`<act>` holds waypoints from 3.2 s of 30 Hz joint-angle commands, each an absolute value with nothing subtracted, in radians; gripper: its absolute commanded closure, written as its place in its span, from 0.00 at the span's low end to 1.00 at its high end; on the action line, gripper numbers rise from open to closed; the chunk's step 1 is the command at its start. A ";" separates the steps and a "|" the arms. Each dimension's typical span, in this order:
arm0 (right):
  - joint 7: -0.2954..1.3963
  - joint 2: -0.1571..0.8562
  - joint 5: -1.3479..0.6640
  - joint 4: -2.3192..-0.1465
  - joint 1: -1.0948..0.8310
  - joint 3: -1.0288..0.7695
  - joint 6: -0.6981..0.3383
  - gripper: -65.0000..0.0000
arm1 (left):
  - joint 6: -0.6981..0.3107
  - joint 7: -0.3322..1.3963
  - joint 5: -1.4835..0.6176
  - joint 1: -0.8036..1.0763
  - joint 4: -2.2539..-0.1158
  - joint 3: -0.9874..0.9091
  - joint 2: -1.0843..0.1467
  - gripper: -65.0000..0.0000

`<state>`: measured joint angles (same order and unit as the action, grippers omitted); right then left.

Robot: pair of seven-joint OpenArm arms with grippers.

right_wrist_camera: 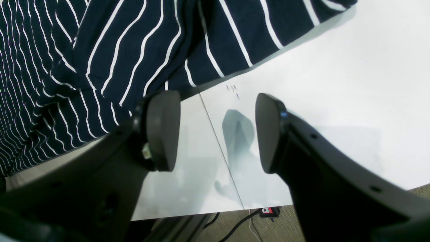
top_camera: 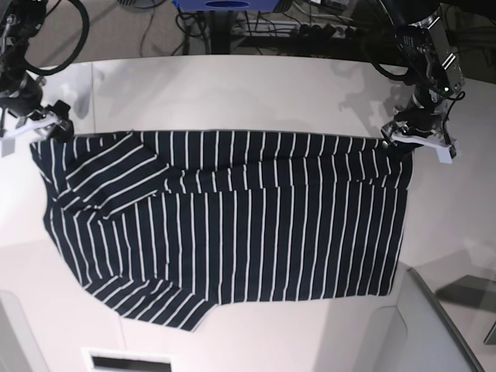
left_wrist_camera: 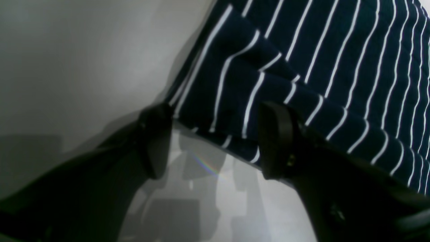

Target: Layout the t-shirt on the table in an organized manner, then fold the t-shirt properly

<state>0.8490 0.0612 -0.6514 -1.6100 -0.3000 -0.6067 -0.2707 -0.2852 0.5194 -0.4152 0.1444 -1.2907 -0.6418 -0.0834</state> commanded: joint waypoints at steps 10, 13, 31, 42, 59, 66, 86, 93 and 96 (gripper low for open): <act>0.832 0.074 -0.667 -1.624 -0.294 -0.611 -0.277 0.49 | -0.288 0.499 -0.426 0.087 -1.276 -0.642 -0.093 0.43; 0.832 0.074 -0.667 -1.624 -0.294 -0.611 -0.277 0.49 | -0.288 0.499 -0.426 0.087 -1.274 -0.607 -0.094 0.43; 0.832 0.074 -0.667 -1.592 -0.288 -0.611 -0.277 0.49 | -0.288 0.499 -0.426 0.010 -1.247 -0.587 -0.094 1.00; 0.832 0.076 -0.667 -1.555 -0.278 -0.610 -0.277 0.49 | -0.288 0.501 -0.424 -0.156 -1.082 -0.587 -0.099 1.00; 0.832 0.096 -0.667 -1.557 -0.278 -0.608 -0.277 0.49 | -0.292 0.499 -0.433 -0.197 -1.098 -0.595 -0.097 0.04; 0.832 0.096 -0.667 -1.564 -0.286 -0.618 -0.277 0.49 | -0.291 0.519 -0.427 -0.064 -1.356 -0.593 -0.101 0.04; 0.708 0.007 -0.674 -1.596 -0.378 -0.656 -0.278 0.48 | -0.292 0.538 -0.562 0.185 -1.294 -0.852 -0.030 0.13; 0.708 0.008 -0.668 -1.596 -0.381 -0.656 -0.278 0.48 | -0.292 0.533 -0.562 0.096 -1.136 -0.754 -0.082 0.27; 0.708 0.008 -0.668 -1.595 -0.383 -0.662 -0.278 0.48 | -0.291 0.484 -0.562 0.071 -1.118 -0.716 -0.077 0.30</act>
<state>0.7246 -0.0021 -0.6544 -1.5784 -0.3805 -0.6548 -0.2707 -0.2958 0.4507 -0.5678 0.0700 -1.1152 -0.7170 -0.0757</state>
